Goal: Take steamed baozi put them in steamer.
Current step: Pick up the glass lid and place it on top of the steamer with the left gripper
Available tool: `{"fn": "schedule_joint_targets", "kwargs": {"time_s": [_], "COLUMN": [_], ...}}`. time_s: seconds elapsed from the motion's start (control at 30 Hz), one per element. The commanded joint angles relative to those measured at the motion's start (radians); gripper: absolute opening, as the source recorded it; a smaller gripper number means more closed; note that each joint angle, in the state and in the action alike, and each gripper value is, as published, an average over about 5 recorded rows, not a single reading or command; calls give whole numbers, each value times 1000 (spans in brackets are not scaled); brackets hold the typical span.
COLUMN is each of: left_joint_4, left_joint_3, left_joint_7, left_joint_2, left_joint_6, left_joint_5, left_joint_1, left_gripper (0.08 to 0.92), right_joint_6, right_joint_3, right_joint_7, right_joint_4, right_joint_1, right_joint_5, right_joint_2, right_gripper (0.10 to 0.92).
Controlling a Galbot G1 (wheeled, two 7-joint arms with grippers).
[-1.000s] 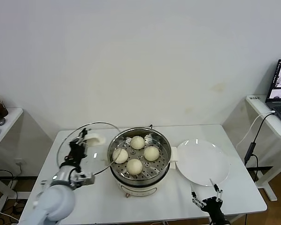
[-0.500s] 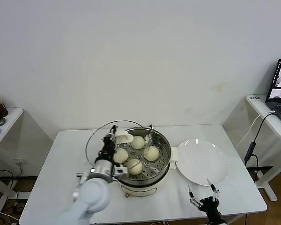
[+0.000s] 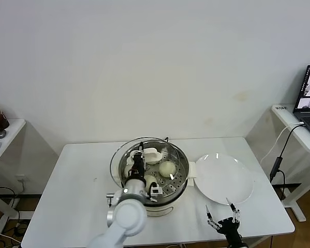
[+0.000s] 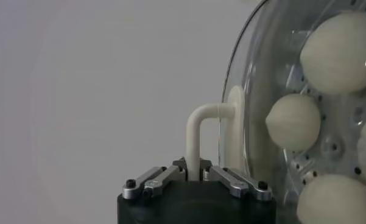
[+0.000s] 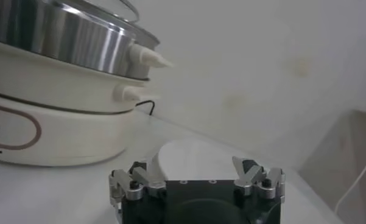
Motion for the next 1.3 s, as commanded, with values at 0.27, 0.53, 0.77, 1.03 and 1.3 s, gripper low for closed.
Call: {"fn": "schedule_joint_targets", "kwargs": {"time_s": [0.27,0.53,0.77,1.03,1.3], "left_joint_4": [51,67,80,88,73], "left_joint_3": [22,26,26,25,17], "left_joint_7": [0,-10,-14,-18,-32], "left_joint_2": [-101,-106,-110,-115,-124], "left_joint_6": [-18,-25,-28,-29,-27], "left_joint_5": [145,152,149,128,76], "left_joint_1": [25,31,24,27,34], "left_gripper": [171,171,171,171,176], "right_joint_6": [0,0,1,1,0], "right_joint_3": [-5,-13,-15,-18,-21], "right_joint_7": [8,9,9,8,6], "right_joint_4": [-8,-12,-14,-13,-14], "right_joint_1": [2,2,0,0,0], "right_joint_5": [-3,-4,-5,-5,-5], "right_joint_2": [-2,-2,-3,-4,-5], "right_gripper": [823,823,823,823,823]}}
